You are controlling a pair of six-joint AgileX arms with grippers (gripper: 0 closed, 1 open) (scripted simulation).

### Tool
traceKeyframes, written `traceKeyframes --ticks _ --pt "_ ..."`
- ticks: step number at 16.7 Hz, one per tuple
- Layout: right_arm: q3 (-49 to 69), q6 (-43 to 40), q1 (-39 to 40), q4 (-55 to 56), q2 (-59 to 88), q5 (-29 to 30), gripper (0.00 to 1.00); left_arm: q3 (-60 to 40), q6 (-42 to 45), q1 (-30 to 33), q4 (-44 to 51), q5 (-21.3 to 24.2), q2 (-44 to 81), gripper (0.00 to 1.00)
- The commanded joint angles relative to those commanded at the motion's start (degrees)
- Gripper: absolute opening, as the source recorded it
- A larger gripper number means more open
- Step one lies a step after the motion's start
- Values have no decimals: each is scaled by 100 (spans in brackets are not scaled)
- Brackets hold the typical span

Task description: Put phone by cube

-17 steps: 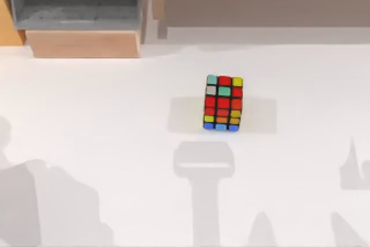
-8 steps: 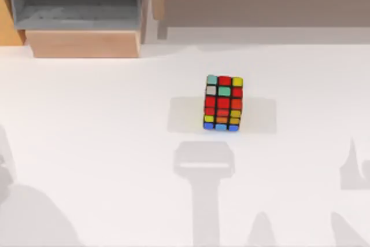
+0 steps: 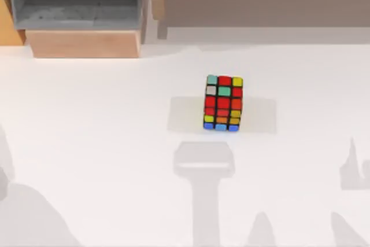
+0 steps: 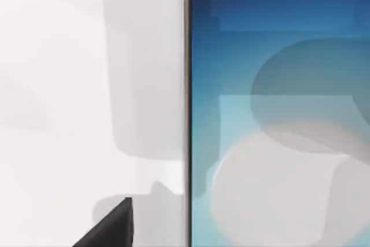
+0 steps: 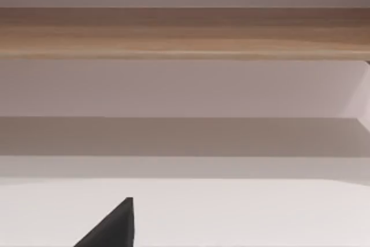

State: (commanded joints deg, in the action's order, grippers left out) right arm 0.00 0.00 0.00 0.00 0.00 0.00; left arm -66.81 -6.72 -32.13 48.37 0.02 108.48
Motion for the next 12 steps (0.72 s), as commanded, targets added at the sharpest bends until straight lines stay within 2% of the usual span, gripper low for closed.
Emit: traceKeyframes --ticks 5,9,12 --pt "0 0 0 0 0 0 100 294 16 -13 -629 2 332 100" --pt "0 0 0 0 0 0 100 312 16 -15 -666 2 351 100" --pt "0 0 0 0 0 0 100 312 16 -15 -666 2 351 77"
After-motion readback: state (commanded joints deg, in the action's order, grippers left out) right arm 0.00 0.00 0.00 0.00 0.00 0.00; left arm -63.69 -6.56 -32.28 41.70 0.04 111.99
